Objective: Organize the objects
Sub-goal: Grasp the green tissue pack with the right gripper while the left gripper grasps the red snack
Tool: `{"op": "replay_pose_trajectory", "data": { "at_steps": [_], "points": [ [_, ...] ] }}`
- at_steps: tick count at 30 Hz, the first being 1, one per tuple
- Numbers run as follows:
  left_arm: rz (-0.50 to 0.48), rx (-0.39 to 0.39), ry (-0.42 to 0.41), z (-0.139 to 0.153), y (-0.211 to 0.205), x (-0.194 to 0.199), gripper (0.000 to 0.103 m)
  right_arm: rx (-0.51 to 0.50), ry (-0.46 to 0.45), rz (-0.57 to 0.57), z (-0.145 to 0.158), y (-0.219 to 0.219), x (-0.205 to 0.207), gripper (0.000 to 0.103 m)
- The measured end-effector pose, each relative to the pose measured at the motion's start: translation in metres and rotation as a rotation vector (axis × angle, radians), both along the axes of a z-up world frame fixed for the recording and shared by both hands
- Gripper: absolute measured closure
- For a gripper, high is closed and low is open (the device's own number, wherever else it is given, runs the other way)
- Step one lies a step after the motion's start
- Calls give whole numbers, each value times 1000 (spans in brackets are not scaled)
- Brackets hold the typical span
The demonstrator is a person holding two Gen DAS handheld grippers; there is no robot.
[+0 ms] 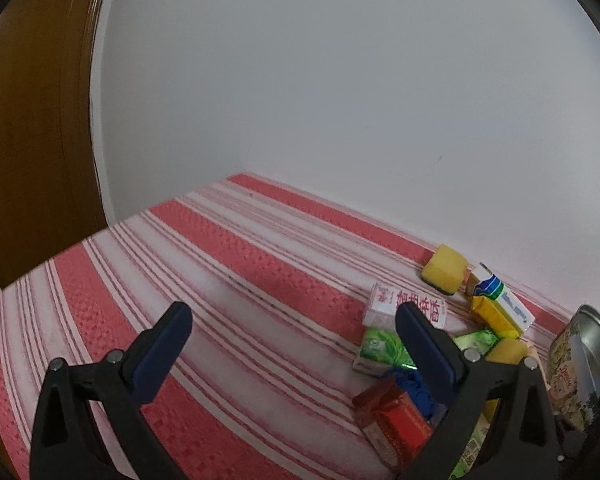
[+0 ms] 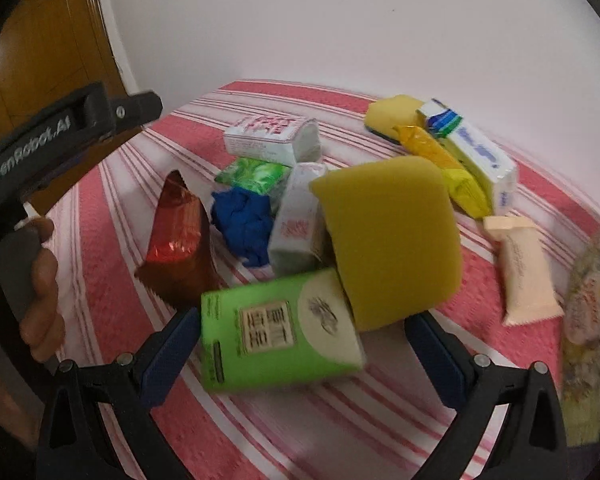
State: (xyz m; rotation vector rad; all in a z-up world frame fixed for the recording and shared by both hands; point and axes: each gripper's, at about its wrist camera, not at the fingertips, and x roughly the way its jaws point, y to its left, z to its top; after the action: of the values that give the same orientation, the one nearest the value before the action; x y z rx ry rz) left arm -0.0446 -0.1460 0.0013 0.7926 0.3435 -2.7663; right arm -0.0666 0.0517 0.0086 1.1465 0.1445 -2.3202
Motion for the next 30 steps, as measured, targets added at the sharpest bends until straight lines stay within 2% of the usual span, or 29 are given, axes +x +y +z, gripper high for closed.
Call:
{"op": "replay_pose_trajectory", "data": {
  "at_steps": [2,3,6,8,11,15,18,20,21,23,26,30],
  "points": [
    [-16,30,-9,-2,-1,-1,0,-14,-9,5,0,3,1,1],
    [-23,37,-11,-3,-1,0,0,-22,-10,8,0,4,3,6],
    [-44,30,-24,-5,6,-3,0,3,8,21,4,10,8,31],
    [-59,42,-28,-7,9,-1,0,22,9,16,5,14,14,31],
    [-90,70,-44,-12,13,-1,0,-18,-18,26,5,23,17,31],
    [-185,93,-53,-16,29,3,7,-6,78,15,17,40,35,31],
    [-203,26,-54,-15,45,7,7,-20,137,-32,23,57,44,31],
    [-193,-42,-93,-19,55,4,11,-40,161,-76,26,68,43,31],
    [-189,-74,-123,-23,59,-1,18,-52,170,-102,28,73,40,31],
    [-191,-102,-186,-30,64,-8,21,-93,179,-141,34,84,38,31],
    [-193,-40,-208,-35,55,-9,20,-174,177,-176,41,101,36,31],
    [-214,68,-210,-41,45,4,21,-185,171,-218,40,104,28,31]
  ]
}}
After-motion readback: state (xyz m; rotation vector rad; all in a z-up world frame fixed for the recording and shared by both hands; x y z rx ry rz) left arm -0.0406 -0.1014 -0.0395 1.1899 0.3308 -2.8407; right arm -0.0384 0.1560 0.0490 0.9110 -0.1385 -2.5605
